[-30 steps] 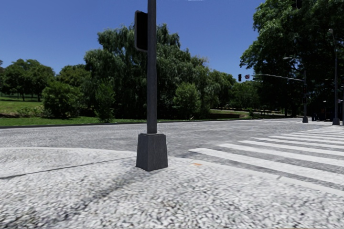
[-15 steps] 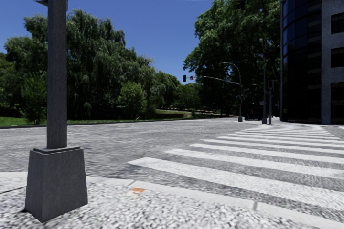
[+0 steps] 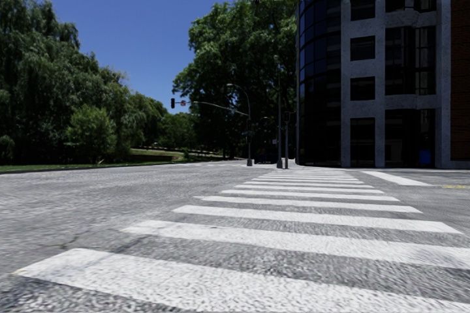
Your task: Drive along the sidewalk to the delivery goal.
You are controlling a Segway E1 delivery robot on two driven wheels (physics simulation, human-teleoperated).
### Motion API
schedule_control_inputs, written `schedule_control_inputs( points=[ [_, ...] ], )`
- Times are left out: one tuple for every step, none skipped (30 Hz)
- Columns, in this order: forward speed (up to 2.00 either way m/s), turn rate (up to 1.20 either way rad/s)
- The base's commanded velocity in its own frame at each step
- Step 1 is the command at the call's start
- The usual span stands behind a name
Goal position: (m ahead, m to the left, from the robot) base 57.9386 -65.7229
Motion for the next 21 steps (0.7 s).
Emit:
schedule_control_inputs(
  points=[
    [1.65,-0.72],
    [1.61,-0.72],
    [1.61,-0.72],
    [1.58,-0.72],
    [1.56,-0.72],
    [1.55,-0.72],
    [1.55,-0.72],
    [1.55,-0.72],
    [1.55,-0.72],
    [1.55,-0.71],
    [1.55,-0.71],
    [1.55,-0.69],
    [1.55,-0.65],
    [1.55,-0.58],
    [1.54,-0.39],
    [1.54,-0.39],
    [1.54,-0.28],
    [1.54,-0.20],
    [1.54,0.00],
    [1.54,0.00],
    [1.54,0.00]
  ],
)
